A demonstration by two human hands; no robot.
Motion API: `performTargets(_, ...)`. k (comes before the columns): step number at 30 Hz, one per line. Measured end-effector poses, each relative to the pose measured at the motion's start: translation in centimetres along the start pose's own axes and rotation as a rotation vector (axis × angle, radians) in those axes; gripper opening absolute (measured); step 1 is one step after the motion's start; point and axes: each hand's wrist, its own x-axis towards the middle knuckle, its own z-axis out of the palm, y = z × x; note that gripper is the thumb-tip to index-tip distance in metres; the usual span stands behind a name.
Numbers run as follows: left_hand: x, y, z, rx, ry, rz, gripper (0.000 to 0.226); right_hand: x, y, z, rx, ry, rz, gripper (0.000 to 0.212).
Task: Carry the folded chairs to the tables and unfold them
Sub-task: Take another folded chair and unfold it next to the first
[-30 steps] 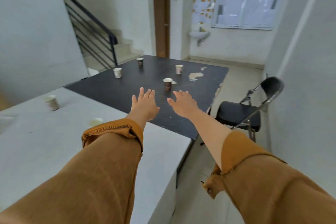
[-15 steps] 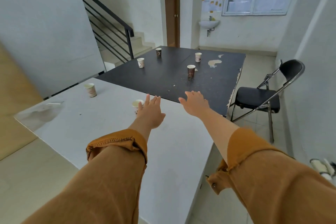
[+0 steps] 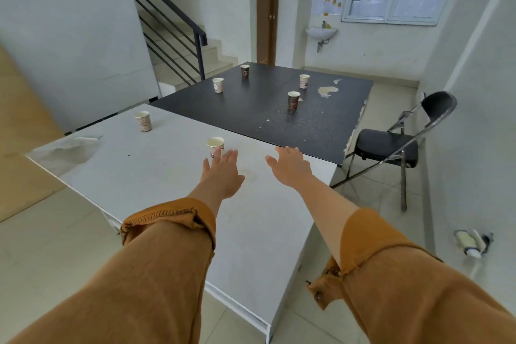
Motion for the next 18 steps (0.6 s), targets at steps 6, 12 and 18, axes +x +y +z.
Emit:
performTargets(6, 0.0, 5.4, -0.3, -0.002, -0.026, 0.146, 0.068, -4.5, 3.4, -2.3, -0.023, 0.051, 0.142, 0.055)
performTargets(12, -1.6, 11.6, -1.6, -0.003, -0.038, 0.515, 0.067, -11.6, 6.8, -5.4, 0.0, 0.247, 0.444, 0.049)
performTargets(18, -9.5, 14.5, -1.3, 0.008, -0.102, 0.94, 0.068, -23.9, 6.2, -4.4, 0.01, 0.399, 0.841, 0.055)
